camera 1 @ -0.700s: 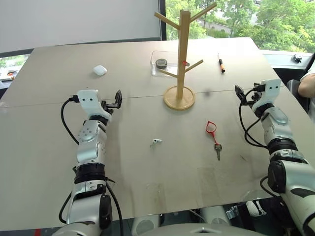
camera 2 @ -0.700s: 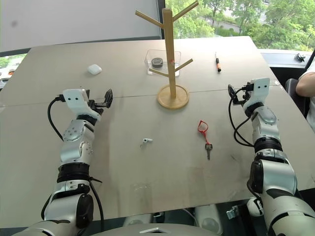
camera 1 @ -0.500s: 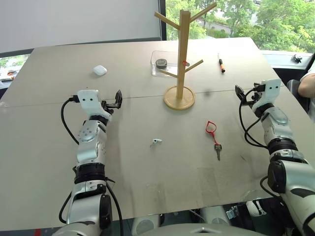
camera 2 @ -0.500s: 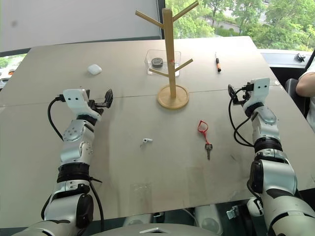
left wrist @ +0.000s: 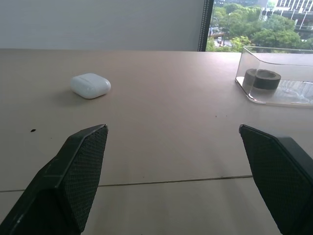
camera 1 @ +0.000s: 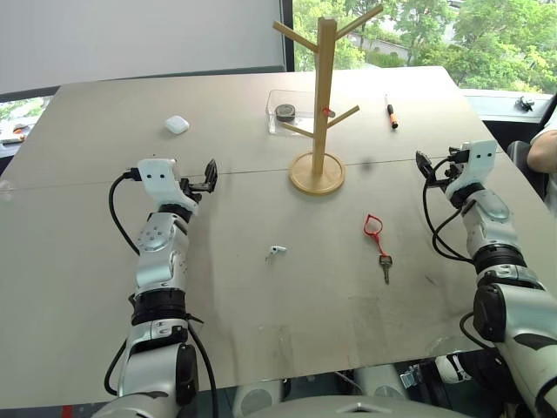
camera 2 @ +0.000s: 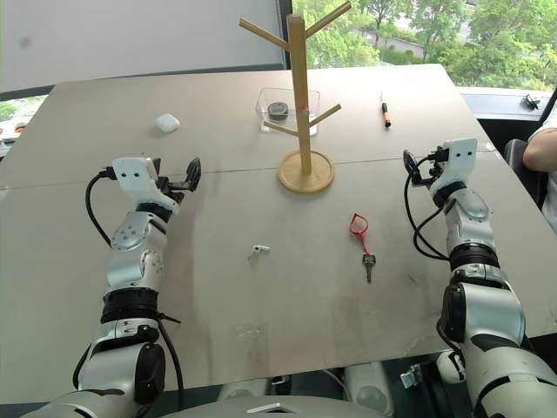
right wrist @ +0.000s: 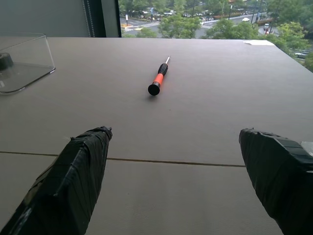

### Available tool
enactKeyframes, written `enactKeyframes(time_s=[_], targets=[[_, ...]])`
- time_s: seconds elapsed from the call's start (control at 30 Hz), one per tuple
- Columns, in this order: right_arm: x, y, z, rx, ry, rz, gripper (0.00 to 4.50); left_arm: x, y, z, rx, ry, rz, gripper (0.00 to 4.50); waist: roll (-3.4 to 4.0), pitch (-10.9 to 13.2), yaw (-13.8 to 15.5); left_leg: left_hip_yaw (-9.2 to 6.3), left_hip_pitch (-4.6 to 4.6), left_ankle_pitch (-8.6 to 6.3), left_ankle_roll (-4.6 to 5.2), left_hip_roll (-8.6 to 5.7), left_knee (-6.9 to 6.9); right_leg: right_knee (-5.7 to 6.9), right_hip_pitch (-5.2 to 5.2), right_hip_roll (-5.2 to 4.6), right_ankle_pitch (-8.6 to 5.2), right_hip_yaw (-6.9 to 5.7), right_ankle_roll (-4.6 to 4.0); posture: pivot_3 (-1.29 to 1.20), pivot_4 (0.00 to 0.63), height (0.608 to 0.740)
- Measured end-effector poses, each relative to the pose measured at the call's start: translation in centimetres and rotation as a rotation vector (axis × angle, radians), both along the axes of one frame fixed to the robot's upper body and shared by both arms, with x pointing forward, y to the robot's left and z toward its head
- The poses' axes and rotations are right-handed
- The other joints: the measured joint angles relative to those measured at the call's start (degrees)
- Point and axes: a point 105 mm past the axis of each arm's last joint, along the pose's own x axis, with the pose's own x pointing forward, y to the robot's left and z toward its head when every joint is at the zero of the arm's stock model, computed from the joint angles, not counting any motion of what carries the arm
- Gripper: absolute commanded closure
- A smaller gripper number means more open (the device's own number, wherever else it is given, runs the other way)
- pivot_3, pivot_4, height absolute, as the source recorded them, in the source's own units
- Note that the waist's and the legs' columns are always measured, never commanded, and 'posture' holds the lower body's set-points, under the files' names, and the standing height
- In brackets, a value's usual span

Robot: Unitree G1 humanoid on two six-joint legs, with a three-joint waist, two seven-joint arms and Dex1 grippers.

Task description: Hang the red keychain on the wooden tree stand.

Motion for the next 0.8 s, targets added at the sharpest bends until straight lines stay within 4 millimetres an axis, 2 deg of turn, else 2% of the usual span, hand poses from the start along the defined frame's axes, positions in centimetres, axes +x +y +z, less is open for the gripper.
enactKeyframes(time_s=[0.17, 0.27, 0.3, 0.4, 0.47, 0.53, 0.7, 0.8], targets=[[0.0, -0.1, 0.1, 0.012, -0.005, 0.002, 0.03, 0.0, 0.0, 0.0, 0.001, -0.003, -0.001, 0.00, 0.00, 0.00, 0.00, 0.00, 0.00, 0.00, 0.00, 0.00, 0.00, 0.00, 0.00, 0.00, 0.00, 0.00, 0.00, 0.00, 0.150, 0.740], [-0.9, 0.7, 0.3, -0.004, -0.025, 0.130, 0.03, 0.0, -0.1, 0.0, 0.002, -0.002, -0.006, 0.00, 0.00, 0.00, 0.09, -0.02, 0.00, 0.00, 0.00, 0.00, 0.00, -0.01, 0.01, 0.01, 0.00, -0.02, 0.00, 0.00, 0.150, 0.740], [-1.7, 1.2, 0.3, -0.032, -0.033, 0.210, 0.03, 0.0, -0.2, 0.0, 0.002, -0.001, -0.010, 0.00, 0.00, 0.00, 0.23, -0.06, -0.02, 0.00, 0.00, 0.00, 0.00, -0.04, 0.02, 0.00, 0.00, -0.06, 0.00, 0.00, 0.150, 0.740], [-5.7, 2.3, -1.0, -0.157, 0.015, 0.511, 0.03, 0.0, -0.2, -0.1, 0.004, 0.008, -0.018, 0.00, 0.00, 0.00, 0.42, -0.14, -0.06, -0.01, 0.02, 0.01, 0.02, -0.09, 0.08, -0.08, 0.00, -0.13, 0.01, 0.00, 0.150, 0.740], [-7.3, 2.3, -1.6, -0.202, 0.054, 0.599, 0.03, 0.1, -0.4, -0.2, 0.005, 0.012, -0.026, 0.00, 0.00, 0.00, 0.33, -0.20, 0.00, -0.02, 0.03, 0.00, 0.04, -0.07, 0.12, -0.09, 0.01, -0.11, 0.02, 0.00, 0.150, 0.740], [-10.6, 2.0, -2.8, -0.290, 0.118, 0.746, 0.03, 0.1, -0.9, -0.1, 0.010, 0.017, -0.044, 0.00, 0.00, 0.00, 0.48, -0.27, 0.03, -0.13, 0.22, -0.02, 0.05, -0.06, 0.17, -0.07, 0.00, -0.21, 0.01, 0.00, 0.150, 0.740], [-15.8, 1.7, -5.3, -0.325, 0.207, 0.927, 0.03, 0.2, -1.8, 0.1, 0.012, 0.017, -0.079, 0.00, -0.02, -0.01, 0.19, -0.40, 0.15, -0.14, 0.23, -0.02, 0.06, -0.06, 0.26, 0.03, -0.01, -0.20, 0.01, 0.00, 0.150, 0.740], [-16.6, 2.5, -4.9, -0.327, 0.136, 0.962, 0.03, 0.1, -3.2, 0.4, 0.000, 0.011, -0.125, 0.00, -0.02, 0.00, 0.01, -0.48, 0.18, -0.14, 0.22, -0.01, 0.08, -0.05, 0.26, 0.07, -0.01, -0.13, 0.02, 0.00, 0.150, 0.740]])
